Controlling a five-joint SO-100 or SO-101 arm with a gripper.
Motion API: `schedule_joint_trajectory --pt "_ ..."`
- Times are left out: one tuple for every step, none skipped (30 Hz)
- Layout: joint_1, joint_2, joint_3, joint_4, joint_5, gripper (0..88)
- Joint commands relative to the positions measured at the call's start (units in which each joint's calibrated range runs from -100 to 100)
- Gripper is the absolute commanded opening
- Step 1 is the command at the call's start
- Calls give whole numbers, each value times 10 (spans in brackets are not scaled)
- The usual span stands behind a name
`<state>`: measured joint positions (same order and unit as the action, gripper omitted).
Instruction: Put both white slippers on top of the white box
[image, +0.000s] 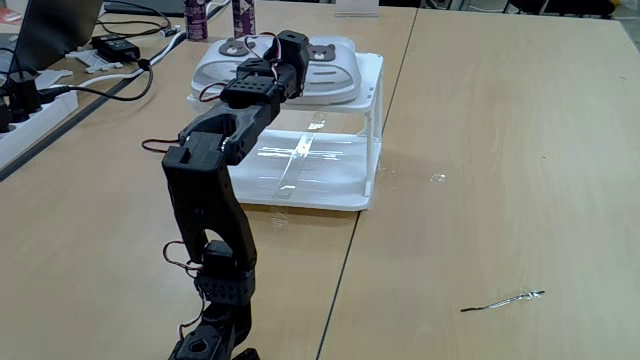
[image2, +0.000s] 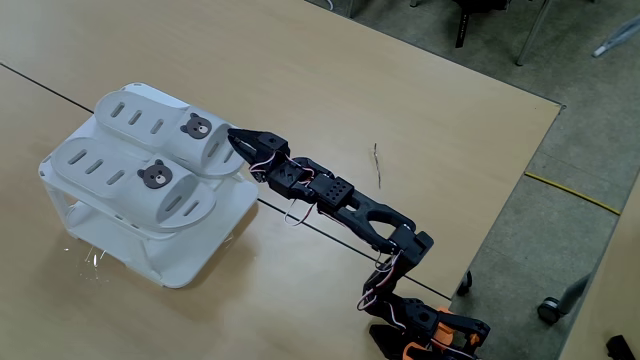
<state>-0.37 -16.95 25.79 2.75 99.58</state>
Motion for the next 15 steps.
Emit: schedule_joint_trajectory --pt "0 -50 -118 -22 4 7" --pt "0 -50 -142 -48 4 7" --pt "1 -50 -163 -80 4 7" --pt "3 -51 -183 -108 4 7" --pt "5 -61 -212 -121 4 7" --pt "5 -79 -234 -121 4 7" --pt "5 -113 -243 -121 4 7" --pt "5 -142 -243 -121 4 7" --pt "5 -175 -242 -121 4 7" --pt "5 -206 -241 -120 4 7" --pt "5 -234 -241 -120 4 7" --pt "5 -259 -241 -120 4 7" --pt "5 -283 -241 -120 4 7" --pt "5 -305 -241 -121 4 7" --pt "6 -332 -241 -126 4 7"
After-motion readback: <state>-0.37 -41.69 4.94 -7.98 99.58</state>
